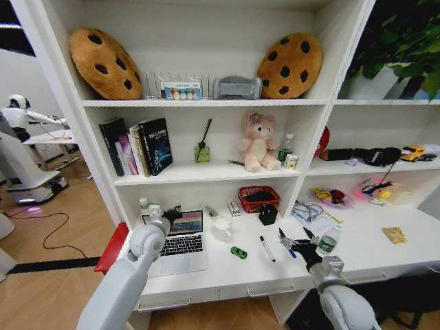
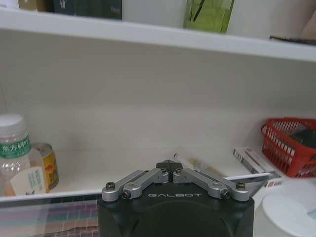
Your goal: Organize the objects on the table.
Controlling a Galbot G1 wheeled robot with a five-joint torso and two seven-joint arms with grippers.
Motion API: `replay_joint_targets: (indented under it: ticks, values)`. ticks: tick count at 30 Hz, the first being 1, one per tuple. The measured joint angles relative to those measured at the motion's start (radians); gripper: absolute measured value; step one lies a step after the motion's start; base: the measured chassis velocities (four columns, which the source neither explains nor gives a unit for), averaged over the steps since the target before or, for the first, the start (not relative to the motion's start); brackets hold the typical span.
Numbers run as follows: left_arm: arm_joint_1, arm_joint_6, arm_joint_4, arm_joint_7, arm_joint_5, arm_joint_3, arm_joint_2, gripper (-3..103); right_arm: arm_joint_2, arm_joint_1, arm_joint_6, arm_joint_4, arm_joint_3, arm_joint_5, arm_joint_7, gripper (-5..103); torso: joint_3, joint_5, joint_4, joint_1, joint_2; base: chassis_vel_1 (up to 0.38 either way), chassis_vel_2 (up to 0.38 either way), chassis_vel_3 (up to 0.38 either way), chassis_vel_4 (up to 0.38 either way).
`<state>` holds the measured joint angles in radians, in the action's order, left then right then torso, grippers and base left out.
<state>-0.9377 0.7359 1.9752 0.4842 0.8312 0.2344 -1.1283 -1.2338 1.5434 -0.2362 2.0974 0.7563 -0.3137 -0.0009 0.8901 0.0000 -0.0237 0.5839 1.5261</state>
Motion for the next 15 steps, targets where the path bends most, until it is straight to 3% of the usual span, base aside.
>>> replay_joint_targets:
  ticks: [7,10,15]
  values:
    - [-0.067,0.003,0.079,0.05,0.037,0.005,0.05,0,-0.015,0.005,0.0,0.019,-0.011,0.0,0.039,100,0.0,-0.0003,0.0,0.0,0.0,0.0,0.0,0.0,0.0]
    - [-0.136,0.002,0.18,0.126,0.077,0.005,0.085,0,-0.031,0.017,0.008,0.018,-0.021,0.023,0.044,100,0.0,-0.0002,-0.0001,0.0,0.0,0.0,0.0,0.0,0.0]
    - [-0.203,0.002,0.232,0.192,0.116,-0.002,0.095,0,-0.051,0.026,0.02,0.01,-0.036,0.053,0.045,100,0.0,-0.0001,-0.0001,0.0,0.0,0.0,0.0,0.0,0.0]
